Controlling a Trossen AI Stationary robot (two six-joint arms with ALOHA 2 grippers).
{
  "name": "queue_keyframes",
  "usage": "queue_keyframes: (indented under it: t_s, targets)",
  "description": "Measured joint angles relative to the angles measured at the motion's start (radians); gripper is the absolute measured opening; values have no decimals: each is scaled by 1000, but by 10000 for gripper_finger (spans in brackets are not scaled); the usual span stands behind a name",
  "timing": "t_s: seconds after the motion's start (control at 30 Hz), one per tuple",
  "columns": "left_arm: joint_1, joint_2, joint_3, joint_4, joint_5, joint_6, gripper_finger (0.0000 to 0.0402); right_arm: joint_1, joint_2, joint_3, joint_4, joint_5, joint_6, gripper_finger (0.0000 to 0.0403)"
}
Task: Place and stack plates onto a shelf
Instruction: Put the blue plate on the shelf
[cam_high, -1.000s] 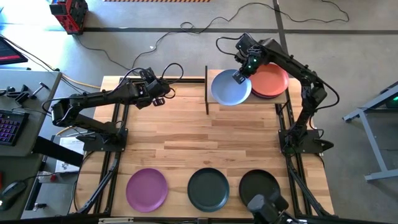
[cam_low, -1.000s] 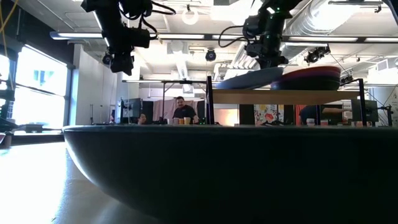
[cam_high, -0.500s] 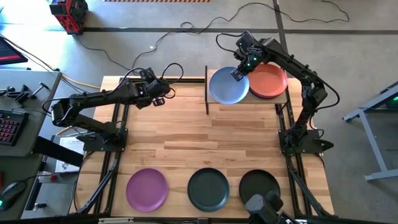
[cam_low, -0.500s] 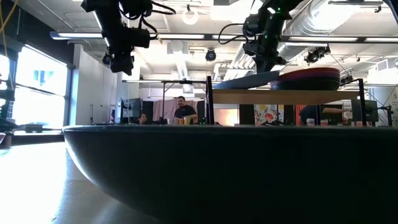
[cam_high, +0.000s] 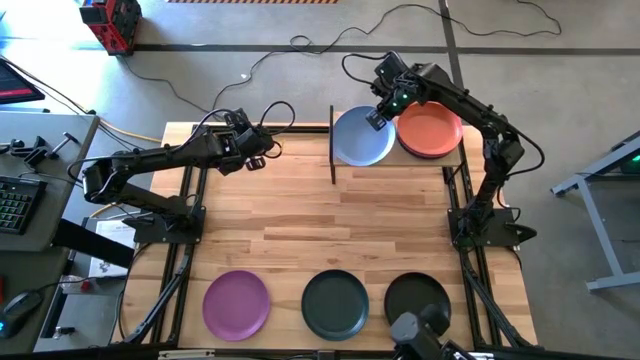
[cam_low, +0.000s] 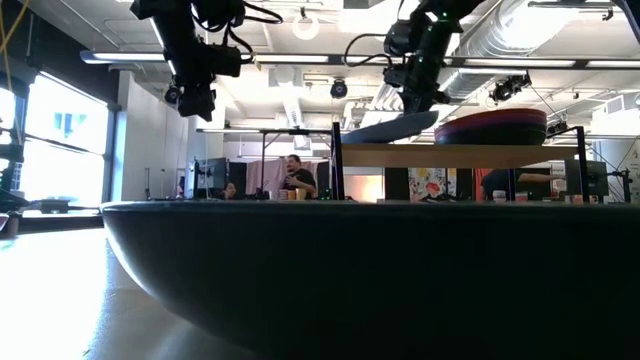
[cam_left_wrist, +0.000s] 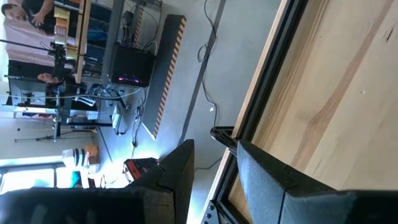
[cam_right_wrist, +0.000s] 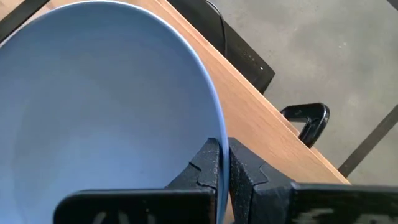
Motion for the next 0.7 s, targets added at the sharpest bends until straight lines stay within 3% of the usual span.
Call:
queue_keyframes:
  t_s: [0.7]
  targets:
    - [0, 0, 0, 0, 0, 20, 113, -12, 18, 0, -4, -5, -18, 1]
